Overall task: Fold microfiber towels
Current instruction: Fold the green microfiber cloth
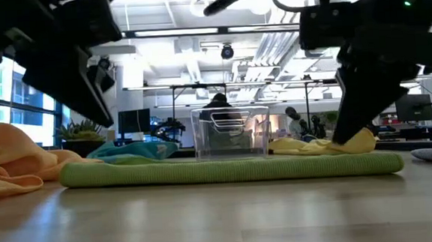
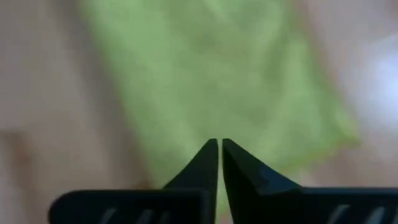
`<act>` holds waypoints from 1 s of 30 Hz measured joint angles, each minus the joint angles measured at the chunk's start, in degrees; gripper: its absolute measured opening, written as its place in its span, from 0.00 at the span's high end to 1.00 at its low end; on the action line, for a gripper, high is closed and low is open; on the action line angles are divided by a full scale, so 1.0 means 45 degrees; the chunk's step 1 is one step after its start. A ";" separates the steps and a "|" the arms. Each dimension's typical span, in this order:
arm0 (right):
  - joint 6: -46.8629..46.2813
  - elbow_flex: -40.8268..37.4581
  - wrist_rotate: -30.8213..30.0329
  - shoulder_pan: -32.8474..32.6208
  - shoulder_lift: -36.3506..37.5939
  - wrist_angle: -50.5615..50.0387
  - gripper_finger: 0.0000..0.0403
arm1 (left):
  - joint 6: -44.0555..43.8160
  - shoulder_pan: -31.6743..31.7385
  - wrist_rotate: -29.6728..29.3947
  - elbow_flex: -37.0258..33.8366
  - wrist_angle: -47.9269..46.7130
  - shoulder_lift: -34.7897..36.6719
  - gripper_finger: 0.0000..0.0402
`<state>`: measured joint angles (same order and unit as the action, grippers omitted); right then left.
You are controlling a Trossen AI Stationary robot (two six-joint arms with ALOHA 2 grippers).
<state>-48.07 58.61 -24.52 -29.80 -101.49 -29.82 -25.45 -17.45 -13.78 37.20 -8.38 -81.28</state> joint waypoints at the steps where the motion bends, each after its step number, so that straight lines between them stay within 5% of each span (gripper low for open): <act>1: -0.0021 -0.0254 0.0200 -0.0054 0.0005 0.0904 0.97 | 0.0133 0.0055 0.0268 -0.0249 0.0416 0.0000 0.93; 10: -0.0641 -0.1716 0.1430 0.0129 0.0054 0.2617 0.99 | 0.0708 0.0150 0.0771 -0.1067 0.2008 -0.0191 0.98; 23: 0.1457 -0.1807 0.1194 0.0939 0.2011 -0.1385 1.00 | 0.1777 0.0644 0.1128 -0.0907 0.2887 -0.0466 1.00; 30: 0.0711 -0.1792 0.0920 0.0945 0.3277 -0.0690 1.00 | 0.2749 0.2253 0.1149 -0.0886 0.3176 -0.0466 1.00</act>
<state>-44.87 50.54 -20.38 -25.55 -86.75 -32.92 -13.08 -7.31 -8.61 33.21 5.91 -83.37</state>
